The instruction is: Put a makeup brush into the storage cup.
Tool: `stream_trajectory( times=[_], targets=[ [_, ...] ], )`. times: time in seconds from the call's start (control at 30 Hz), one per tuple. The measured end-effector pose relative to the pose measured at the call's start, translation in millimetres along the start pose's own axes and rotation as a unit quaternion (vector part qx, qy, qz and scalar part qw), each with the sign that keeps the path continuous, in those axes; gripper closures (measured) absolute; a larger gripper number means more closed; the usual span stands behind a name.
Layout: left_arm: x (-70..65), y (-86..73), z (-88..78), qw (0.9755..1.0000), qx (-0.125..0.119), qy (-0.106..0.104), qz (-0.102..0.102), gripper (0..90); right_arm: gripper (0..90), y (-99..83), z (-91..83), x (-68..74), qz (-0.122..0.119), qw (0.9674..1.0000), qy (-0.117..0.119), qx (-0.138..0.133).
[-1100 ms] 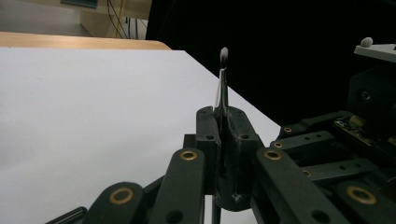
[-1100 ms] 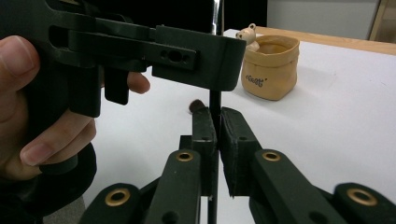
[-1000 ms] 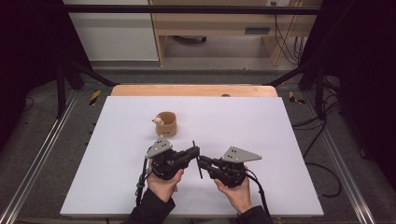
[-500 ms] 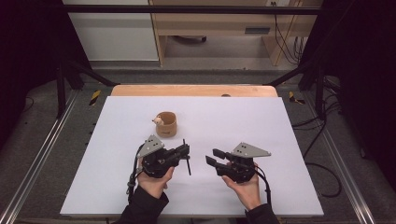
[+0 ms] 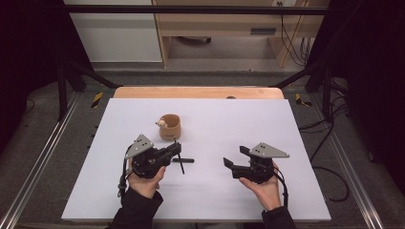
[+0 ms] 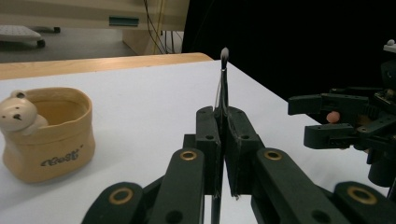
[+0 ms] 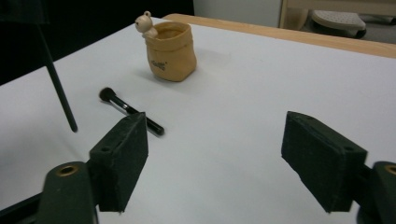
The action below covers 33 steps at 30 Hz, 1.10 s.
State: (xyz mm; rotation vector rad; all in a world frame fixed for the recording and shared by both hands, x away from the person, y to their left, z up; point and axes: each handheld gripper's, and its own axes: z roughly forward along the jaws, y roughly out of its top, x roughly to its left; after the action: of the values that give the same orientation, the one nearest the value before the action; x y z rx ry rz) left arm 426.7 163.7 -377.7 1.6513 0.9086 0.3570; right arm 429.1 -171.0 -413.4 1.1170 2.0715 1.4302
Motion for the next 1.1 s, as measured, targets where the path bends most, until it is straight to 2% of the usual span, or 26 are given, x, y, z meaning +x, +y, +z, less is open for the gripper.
stream_trajectory(
  times=[0.23, 0.37, 0.53, 0.67, 0.87, 1.1],
  targets=[
    [5.6, 4.5, -4.5, 0.9999, 0.000, 0.010, 0.004, 84.3, 14.3, -3.8, -7.4, -10.4, 0.001, 0.9999, -0.013, 0.001],
    [8.6, 7.6, -5.2, 0.9998, 0.001, 0.016, 0.011, 84.3, 11.5, -6.2, -10.1, -15.3, -0.002, 0.9997, -0.021, 0.015],
    [13.0, 11.3, -6.8, 0.9997, -0.001, 0.021, 0.010, 84.3, 10.2, -9.2, -12.0, -20.1, -0.003, 0.9994, -0.026, 0.023],
    [15.7, 15.3, -6.9, 0.9994, 0.001, 0.030, 0.017, 84.3, 9.2, -10.2, -14.9, -23.2, -0.006, 0.9993, -0.026, 0.026],
    [17.4, 21.0, -4.9, 0.9991, 0.004, 0.033, 0.027, 84.3, 7.7, -12.1, -21.5, -29.3, -0.005, 0.9991, -0.034, 0.025],
    [25.0, 28.9, -8.2, 0.9987, -0.004, 0.042, 0.031, 84.4, 7.0, -14.8, -29.5, -33.7, -0.004, 0.9988, -0.041, 0.024]
  ],
)
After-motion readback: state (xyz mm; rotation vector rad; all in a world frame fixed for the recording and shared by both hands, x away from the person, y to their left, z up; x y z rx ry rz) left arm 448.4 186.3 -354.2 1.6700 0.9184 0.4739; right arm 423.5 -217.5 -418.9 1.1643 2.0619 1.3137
